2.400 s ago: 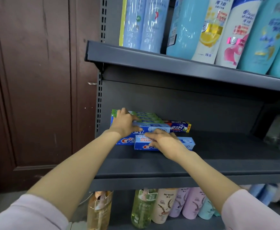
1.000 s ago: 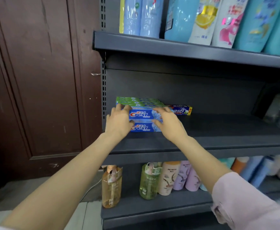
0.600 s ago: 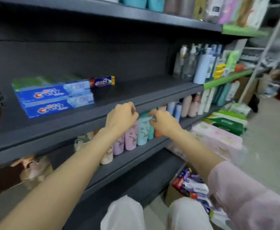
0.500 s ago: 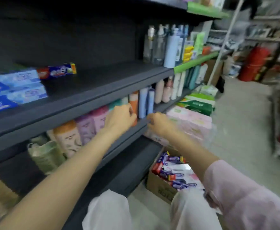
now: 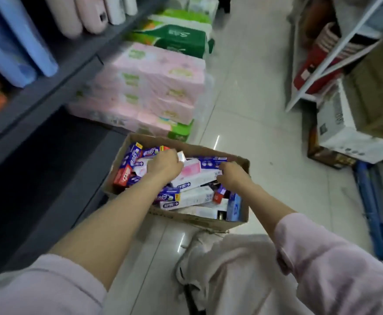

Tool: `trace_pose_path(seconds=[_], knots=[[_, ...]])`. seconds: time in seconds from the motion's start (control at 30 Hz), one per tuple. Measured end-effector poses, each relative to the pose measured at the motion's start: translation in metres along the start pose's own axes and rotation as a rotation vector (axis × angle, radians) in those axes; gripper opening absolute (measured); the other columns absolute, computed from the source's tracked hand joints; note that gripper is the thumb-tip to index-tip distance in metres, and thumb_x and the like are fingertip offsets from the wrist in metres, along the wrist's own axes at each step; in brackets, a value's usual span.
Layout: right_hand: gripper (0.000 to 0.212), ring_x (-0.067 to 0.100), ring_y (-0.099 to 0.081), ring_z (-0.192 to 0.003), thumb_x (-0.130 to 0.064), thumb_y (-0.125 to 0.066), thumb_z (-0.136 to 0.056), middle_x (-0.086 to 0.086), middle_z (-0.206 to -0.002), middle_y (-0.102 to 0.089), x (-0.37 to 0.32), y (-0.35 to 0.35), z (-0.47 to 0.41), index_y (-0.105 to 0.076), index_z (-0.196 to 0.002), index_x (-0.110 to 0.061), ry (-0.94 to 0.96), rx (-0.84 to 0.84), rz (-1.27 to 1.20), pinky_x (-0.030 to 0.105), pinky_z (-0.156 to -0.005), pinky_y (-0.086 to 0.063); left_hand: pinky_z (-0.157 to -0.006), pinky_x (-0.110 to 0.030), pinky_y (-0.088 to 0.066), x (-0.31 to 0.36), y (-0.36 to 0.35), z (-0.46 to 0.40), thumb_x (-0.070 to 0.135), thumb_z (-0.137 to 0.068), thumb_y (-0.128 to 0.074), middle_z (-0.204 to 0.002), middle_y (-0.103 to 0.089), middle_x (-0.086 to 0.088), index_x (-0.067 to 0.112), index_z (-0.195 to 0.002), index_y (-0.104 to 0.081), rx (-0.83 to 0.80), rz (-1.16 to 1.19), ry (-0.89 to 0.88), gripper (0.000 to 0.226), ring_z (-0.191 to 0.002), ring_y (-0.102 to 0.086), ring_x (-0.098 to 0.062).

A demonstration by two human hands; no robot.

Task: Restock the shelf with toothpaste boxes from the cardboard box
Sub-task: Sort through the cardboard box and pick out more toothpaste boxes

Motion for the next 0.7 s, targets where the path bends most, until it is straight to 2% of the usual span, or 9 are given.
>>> trace_pose_path(seconds=[0.13, 0.27, 0.37, 0.5, 0.6, 0.7], knots=[[0.033, 0.034, -0.053, -0.112, -0.015, -0.048, -0.091, 0.018, -0.122, -0.058, 0.059, -0.028, -0.04, -0.053, -0.121, -0.004, -0.094, -0.063, -0.043, 0.037, -0.089, -0.044, -0.092, -0.039, -0.046, 0.018, -0.069, -0.054, 0.025, -0.092, -0.046, -0.119, -0.061, -0.015, 0.01, -0.111, -0.062, -0.117, -0.032, -0.006, 0.028, -0.111, -0.056, -0.033], [0.04, 0.035, -0.044, -0.124, -0.016, -0.052, -0.093, 0.021, -0.134, -0.046, 0.105, -0.054, -0.072, -0.043, -0.13, -0.002, -0.198, -0.125, -0.121, 0.036, -0.1, -0.038, -0.09, -0.035, -0.044, 0.035, -0.134, -0.097, 0.021, -0.094, -0.046, -0.12, -0.061, -0.014, 0.009, -0.115, -0.061, -0.247, -0.033, -0.076, 0.028, -0.112, -0.055, -0.032], [0.053, 0.033, -0.042, -0.128, -0.018, -0.055, -0.092, 0.018, -0.144, -0.032, 0.13, -0.075, -0.095, -0.033, -0.139, -0.009, -0.226, -0.116, -0.165, 0.039, -0.105, -0.041, -0.094, -0.032, -0.042, 0.045, -0.18, -0.121, 0.017, -0.096, -0.045, -0.126, -0.06, -0.014, 0.008, -0.124, -0.057, -0.35, -0.005, -0.124, 0.032, -0.115, -0.054, -0.03], [0.069, 0.032, -0.025, -0.138, -0.015, -0.056, -0.092, 0.016, -0.151, -0.018, 0.146, -0.095, -0.126, -0.017, -0.148, -0.008, -0.188, -0.097, -0.053, 0.038, -0.11, -0.032, -0.086, -0.029, -0.042, 0.053, -0.227, -0.144, 0.016, -0.096, -0.046, -0.125, -0.06, -0.017, 0.006, -0.127, -0.055, -0.424, -0.015, -0.17, 0.034, -0.112, -0.055, -0.03], [0.079, 0.033, -0.015, -0.142, -0.014, -0.06, -0.09, 0.018, -0.154, -0.013, 0.147, -0.104, -0.145, -0.008, -0.15, -0.006, -0.16, -0.102, 0.054, 0.039, -0.114, -0.025, -0.086, -0.032, -0.044, 0.058, -0.253, -0.153, 0.018, -0.095, -0.05, -0.121, -0.061, -0.019, 0.001, -0.122, -0.055, -0.452, -0.008, -0.173, 0.032, -0.109, -0.057, -0.03], [0.08, 0.035, -0.016, -0.141, -0.015, -0.06, -0.089, 0.021, -0.15, -0.018, 0.15, -0.111, -0.156, -0.009, -0.149, -0.001, -0.122, -0.094, 0.138, 0.04, -0.113, -0.026, -0.081, -0.028, -0.041, 0.063, -0.271, -0.156, 0.02, -0.092, -0.058, -0.117, -0.061, -0.018, 0.002, -0.118, -0.056, -0.49, -0.012, -0.183, 0.033, -0.107, -0.057, -0.029]])
Point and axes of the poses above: each hand's wrist, its own z-axis away from the middle knuckle, its own y-axis out of the back of the hand, x = y × z, the point moved 1 cm from there along -z, towards the middle knuckle
